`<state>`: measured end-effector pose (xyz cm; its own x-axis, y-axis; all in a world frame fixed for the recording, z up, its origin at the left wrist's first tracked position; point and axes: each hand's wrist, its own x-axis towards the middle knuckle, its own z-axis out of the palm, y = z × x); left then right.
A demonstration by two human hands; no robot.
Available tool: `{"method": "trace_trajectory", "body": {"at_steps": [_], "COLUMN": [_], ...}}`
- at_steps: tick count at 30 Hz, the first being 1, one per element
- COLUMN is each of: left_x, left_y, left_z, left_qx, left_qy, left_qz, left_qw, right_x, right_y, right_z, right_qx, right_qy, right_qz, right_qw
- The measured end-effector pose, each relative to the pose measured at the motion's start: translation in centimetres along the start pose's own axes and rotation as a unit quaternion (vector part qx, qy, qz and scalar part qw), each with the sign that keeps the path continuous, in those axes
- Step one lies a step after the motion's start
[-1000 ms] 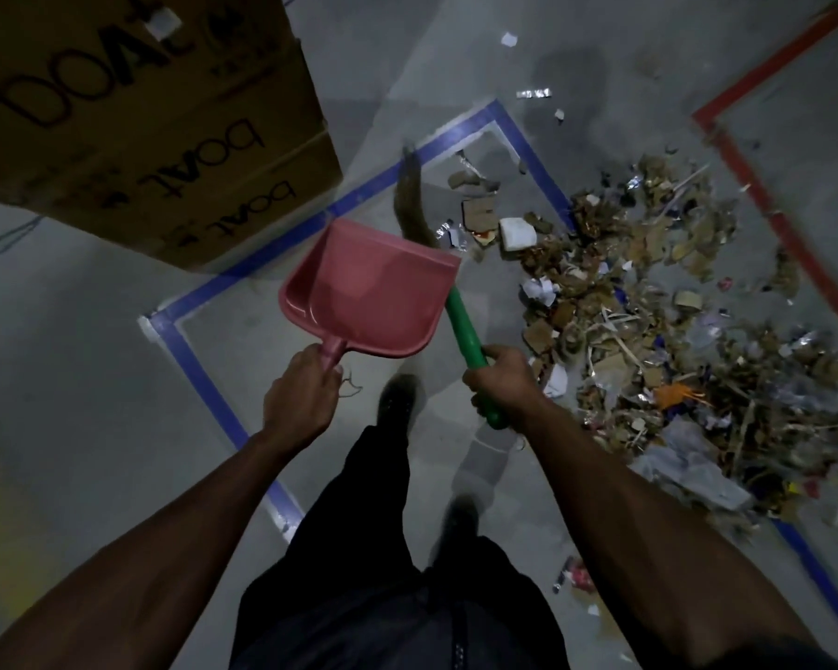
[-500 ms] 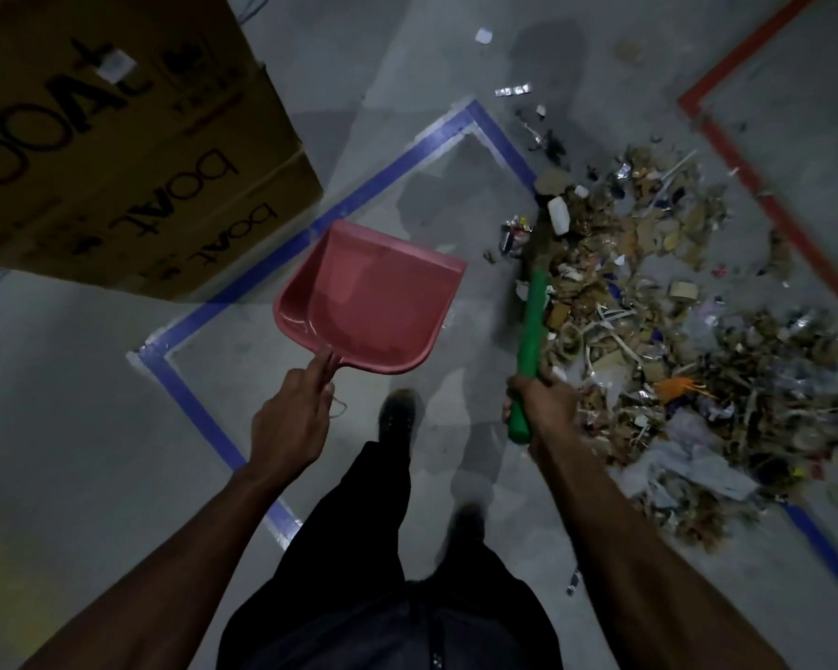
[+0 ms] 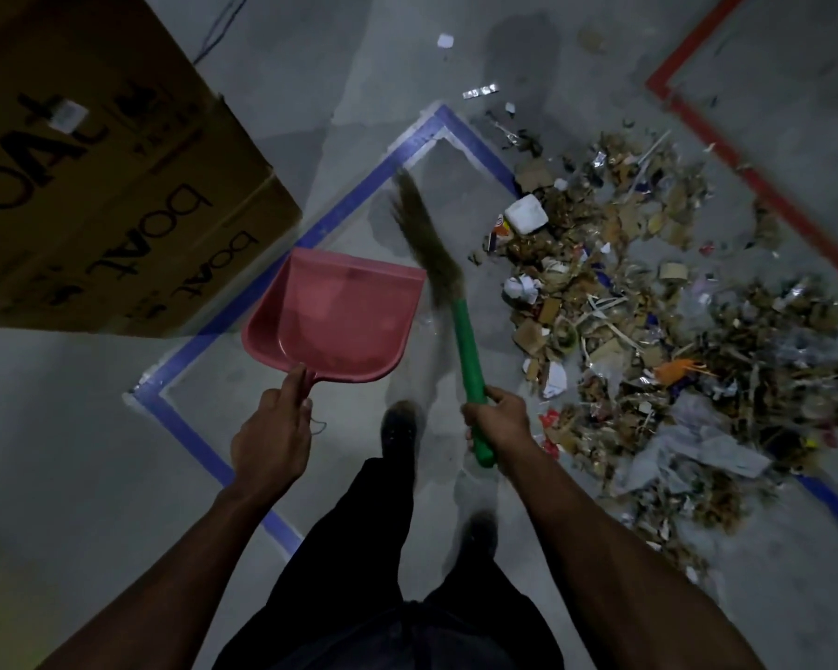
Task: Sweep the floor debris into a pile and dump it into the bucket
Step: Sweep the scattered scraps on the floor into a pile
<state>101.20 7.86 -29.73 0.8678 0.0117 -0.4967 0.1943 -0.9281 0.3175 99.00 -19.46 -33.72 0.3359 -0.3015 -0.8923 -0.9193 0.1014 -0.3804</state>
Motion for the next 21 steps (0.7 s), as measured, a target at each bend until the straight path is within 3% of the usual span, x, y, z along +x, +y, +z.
{"method": "trace_trajectory", "body": {"at_steps": [6, 10, 16, 21], "left_x": [0.5, 0.6, 0.7, 0.8], "left_y": [-0.4, -0.8, -1.1, -1.6], "left_z": [0.5, 0.6, 0.3, 0.3], "left_qx": [0.009, 0.009, 0.055, 0.105], "left_qy": [-0.024, -0.035, -0.053, -0.08], "left_qz": [0.011, 0.007, 0.001, 0.003], "left_qw": [1.0, 0.999, 0.997, 0.991], "right_x": [3.7, 1.4, -5.1, -8.8], "right_y": [-1.9, -2.0, 1.3, 4.8], "right_z": [-6.4, -7.4, -4.9, -2.9], "right_qx": [0.114, 0.161, 0.126, 0.046], "right_qy": [0.084, 0.103, 0.081, 0.0], "right_qz": [0.022, -0.002, -0.029, 0.002], "right_qw": [0.99, 0.982, 0.988, 0.999]}}
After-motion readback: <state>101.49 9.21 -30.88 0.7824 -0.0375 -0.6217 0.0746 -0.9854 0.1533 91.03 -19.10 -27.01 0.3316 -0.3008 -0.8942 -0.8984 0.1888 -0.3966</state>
